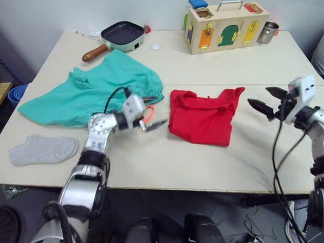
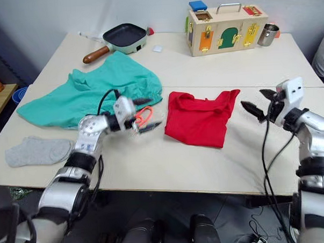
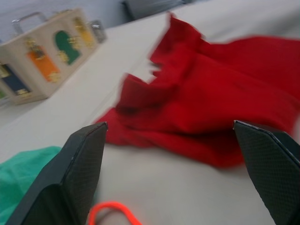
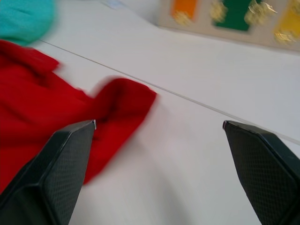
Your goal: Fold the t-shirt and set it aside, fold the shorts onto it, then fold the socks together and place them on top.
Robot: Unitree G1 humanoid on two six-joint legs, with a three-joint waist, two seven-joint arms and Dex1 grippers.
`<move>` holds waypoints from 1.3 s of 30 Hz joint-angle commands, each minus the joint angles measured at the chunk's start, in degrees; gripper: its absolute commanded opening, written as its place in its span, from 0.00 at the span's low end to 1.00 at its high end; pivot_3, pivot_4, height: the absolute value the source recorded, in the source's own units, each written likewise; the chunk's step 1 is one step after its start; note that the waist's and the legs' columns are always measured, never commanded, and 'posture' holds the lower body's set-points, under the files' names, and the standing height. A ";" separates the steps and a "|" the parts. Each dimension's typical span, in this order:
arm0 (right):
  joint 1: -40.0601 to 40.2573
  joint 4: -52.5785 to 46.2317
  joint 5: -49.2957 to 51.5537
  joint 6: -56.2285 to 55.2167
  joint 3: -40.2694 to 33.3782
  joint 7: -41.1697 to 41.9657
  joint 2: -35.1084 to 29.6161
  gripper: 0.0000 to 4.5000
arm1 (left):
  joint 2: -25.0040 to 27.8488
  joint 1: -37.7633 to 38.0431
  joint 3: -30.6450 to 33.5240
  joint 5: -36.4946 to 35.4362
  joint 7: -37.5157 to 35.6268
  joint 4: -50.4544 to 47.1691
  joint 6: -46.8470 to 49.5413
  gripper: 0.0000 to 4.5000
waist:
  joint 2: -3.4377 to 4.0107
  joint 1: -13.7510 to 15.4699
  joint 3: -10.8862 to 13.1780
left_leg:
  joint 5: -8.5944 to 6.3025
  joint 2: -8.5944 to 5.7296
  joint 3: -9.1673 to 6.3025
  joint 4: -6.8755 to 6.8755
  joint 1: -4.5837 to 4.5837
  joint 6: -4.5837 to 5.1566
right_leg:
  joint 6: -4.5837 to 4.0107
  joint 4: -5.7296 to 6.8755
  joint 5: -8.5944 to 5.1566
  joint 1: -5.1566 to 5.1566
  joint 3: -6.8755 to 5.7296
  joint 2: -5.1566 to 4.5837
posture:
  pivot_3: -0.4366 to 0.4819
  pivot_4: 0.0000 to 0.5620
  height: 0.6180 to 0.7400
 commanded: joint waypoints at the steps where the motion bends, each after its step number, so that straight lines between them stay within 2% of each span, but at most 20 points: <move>1: 6.67 -13.70 -0.06 -5.77 5.26 11.58 -1.91 1.00 | 2.88 0.86 -3.74 2.28 -4.42 -5.03 -6.70 1.00 | 0.00 0.15 0.00 | 0.00 -0.01 0.00 0.02 0.00 0.00 | 0.00 0.02 0.00 0.01 0.00 0.01 | 0.48 0.27 1.00; 4: 10.56 -17.56 -3.03 -11.68 8.81 14.36 -1.49 1.00 | 3.46 -0.08 -6.77 5.94 -3.42 -2.81 -10.39 1.00 | -0.01 0.64 -0.01 | 0.06 -0.11 0.03 0.15 0.14 0.11 | 0.02 0.06 0.02 0.18 0.04 -0.06 | 0.48 0.27 1.00; 9: 12.07 -16.43 -8.37 -17.52 12.71 11.39 0.76 1.00 | 1.70 -3.61 -11.19 13.37 2.59 3.15 -16.20 1.00 | -0.01 1.59 0.00 | 0.09 -0.17 0.05 0.19 0.12 0.20 | 0.07 0.02 0.16 0.17 0.17 -0.21 | 0.48 0.27 1.00; 14: 12.12 -12.76 -17.53 -23.96 16.13 4.25 1.71 1.00 | -2.77 -10.46 -15.69 22.37 14.41 12.15 -18.97 1.00 | -0.03 1.78 -0.01 | 0.10 -0.20 0.01 0.19 0.06 0.21 | 0.07 0.00 0.16 0.18 0.02 -0.15 | 0.48 0.27 1.00; 21: 11.86 -9.83 -23.18 -25.82 16.99 -3.78 1.16 1.00 | -5.47 -13.82 -19.50 27.23 20.96 18.52 -21.42 1.00 | -0.09 1.49 -0.05 | 0.13 -0.16 0.02 0.17 0.16 0.21 | 0.07 0.02 0.16 0.24 0.02 -0.14 | 0.48 0.27 1.00; 25: 12.60 -10.05 -23.22 -25.39 17.58 -4.32 1.07 0.80 | -7.02 -14.86 -21.51 29.70 22.61 21.98 -18.32 1.00 | -0.22 1.71 -0.13 | 0.16 -0.16 -0.03 0.23 0.35 0.24 | 0.06 -0.01 0.17 0.49 0.05 -0.19 | 0.48 0.27 1.00; 28: 12.70 -9.54 -24.22 -25.82 18.06 -5.49 0.91 0.58 | -8.00 -15.29 -22.12 30.70 23.86 24.41 -13.49 0.86 | -0.32 1.70 -0.19 | 0.06 -0.16 -0.19 0.19 0.89 0.29 | 0.06 -0.27 0.17 1.17 0.21 -0.54 | 0.48 0.27 1.00; 30: 12.66 -9.30 -24.56 -25.83 18.40 -6.04 0.90 0.43 | -8.19 -15.02 -21.80 30.15 23.19 25.12 -11.80 0.73 | -0.40 1.65 -0.24 | -0.03 -0.18 -0.18 0.19 0.99 0.34 | 0.06 -0.37 0.16 1.22 0.34 -0.68 | 0.48 0.27 1.00; 35: 12.21 -7.88 -23.85 -24.97 18.97 -5.77 1.59 0.05 | -8.46 -12.93 -18.86 25.54 16.76 24.59 -8.82 0.40 | -0.40 1.38 -0.25 | -0.05 -0.19 -0.16 0.19 1.04 0.30 | 0.05 -0.29 0.17 1.15 0.39 -0.77 | 0.48 0.27 1.00; 36: 12.48 -7.62 -23.00 -24.64 18.47 -6.11 2.12 0.00 | -8.32 -12.03 -18.17 24.11 14.35 23.69 -8.49 0.33 | -0.40 1.31 -0.25 | -0.06 -0.19 -0.16 0.19 1.06 0.28 | 0.05 -0.27 0.17 1.15 0.40 -0.77 | 0.48 0.27 1.00; 39: 13.58 -7.85 -20.21 -24.13 17.67 -5.10 2.68 0.00 | -7.54 -9.87 -17.51 21.41 8.57 20.13 -8.88 0.11 | -0.42 0.93 -0.27 | -0.08 -0.19 -0.16 0.19 1.06 0.25 | 0.01 -0.26 0.15 1.13 0.39 -0.76 | 0.48 0.27 1.00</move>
